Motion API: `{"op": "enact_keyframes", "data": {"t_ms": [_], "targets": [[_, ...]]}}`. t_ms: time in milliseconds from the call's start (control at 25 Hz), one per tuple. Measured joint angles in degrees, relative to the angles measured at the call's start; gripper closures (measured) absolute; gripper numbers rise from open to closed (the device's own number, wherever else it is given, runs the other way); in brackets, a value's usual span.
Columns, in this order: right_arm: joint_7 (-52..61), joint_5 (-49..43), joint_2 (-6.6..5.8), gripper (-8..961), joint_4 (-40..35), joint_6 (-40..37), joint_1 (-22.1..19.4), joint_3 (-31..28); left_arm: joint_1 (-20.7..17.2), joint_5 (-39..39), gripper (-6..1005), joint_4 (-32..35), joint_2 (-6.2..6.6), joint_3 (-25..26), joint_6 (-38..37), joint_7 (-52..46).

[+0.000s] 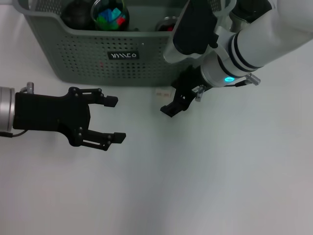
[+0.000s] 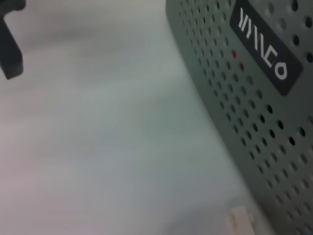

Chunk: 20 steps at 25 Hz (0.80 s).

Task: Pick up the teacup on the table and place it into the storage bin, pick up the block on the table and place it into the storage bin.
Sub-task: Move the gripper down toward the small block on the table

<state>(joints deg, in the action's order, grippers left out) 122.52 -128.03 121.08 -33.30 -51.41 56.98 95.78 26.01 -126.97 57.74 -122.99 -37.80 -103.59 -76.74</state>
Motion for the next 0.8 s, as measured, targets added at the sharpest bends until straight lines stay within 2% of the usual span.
{"op": "enact_keyframes", "data": {"t_ms": [280, 800], "targets": [[-0.57, 2.66, 0.12, 126, 0.7, 1.99, 0.11, 2.96, 0.0, 0.0, 115, 0.0, -0.01, 0.06, -0.11, -0.11], [-0.79, 2.96, 0.13, 126, 0.78, 2.57, -0.25, 3.69, -0.03, 0.34, 115, 0.0, 0.11, 0.13, -0.39, -0.34]]}}
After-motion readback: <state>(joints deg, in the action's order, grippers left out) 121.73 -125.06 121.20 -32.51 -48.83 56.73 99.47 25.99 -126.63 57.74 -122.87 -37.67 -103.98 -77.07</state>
